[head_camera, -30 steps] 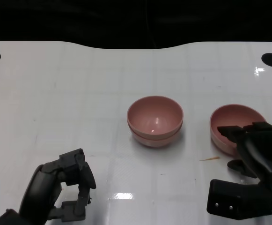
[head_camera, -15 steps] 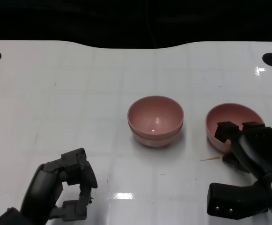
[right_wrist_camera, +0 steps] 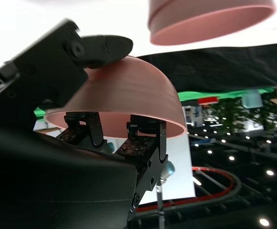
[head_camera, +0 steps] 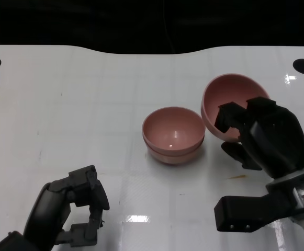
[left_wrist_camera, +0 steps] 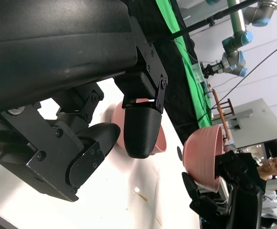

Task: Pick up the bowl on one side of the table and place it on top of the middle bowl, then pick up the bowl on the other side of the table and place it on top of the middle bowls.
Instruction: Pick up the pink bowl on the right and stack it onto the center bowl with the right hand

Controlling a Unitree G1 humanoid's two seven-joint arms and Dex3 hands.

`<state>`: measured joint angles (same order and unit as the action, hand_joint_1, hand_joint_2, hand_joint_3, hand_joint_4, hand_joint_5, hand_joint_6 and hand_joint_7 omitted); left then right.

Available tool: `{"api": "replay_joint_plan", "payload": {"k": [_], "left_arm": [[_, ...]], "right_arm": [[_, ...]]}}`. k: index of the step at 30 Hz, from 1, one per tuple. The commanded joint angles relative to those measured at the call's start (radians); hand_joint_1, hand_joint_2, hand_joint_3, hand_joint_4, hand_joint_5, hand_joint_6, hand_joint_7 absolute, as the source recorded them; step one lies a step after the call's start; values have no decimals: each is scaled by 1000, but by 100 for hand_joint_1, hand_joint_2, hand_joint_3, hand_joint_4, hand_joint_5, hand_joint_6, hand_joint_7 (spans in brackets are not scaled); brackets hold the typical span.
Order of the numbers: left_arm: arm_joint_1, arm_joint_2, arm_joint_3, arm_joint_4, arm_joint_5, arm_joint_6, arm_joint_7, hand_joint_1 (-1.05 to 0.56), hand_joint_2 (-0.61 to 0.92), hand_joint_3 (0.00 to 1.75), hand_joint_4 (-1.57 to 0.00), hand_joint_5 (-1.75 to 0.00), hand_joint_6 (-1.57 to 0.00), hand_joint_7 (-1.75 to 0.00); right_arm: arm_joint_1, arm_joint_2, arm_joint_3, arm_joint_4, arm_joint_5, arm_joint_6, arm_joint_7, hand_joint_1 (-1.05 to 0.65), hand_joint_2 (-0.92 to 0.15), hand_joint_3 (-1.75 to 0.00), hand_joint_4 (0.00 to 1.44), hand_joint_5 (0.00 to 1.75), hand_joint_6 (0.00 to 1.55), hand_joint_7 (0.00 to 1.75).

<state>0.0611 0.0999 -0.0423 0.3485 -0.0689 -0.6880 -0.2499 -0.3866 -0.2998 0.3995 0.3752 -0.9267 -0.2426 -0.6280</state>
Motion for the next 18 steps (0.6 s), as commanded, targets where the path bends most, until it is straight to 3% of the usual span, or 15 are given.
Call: {"api": "replay_joint_plan", "payload": {"k": [1,11,18], "left_arm": [[0,5,6,0,-1,1,-4,-4,41,143,-91,-175,-77,-166],[-1,-1,6,3,-10,8,-8,-3,39,145,-91,-175,-77,-166],[6,-2,6,-9,8,16,6,-4,38,145,-92,-175,-79,-165]], "right_arm": [[-34,16,2,-10,25,-19,7,-8,-23,-123,103,175,91,149],[-134,97,60,98,16,-62,-7,-9,-21,-127,101,175,85,159],[-186,128,85,193,32,-97,0,-11,-28,-122,100,175,83,161]]}}
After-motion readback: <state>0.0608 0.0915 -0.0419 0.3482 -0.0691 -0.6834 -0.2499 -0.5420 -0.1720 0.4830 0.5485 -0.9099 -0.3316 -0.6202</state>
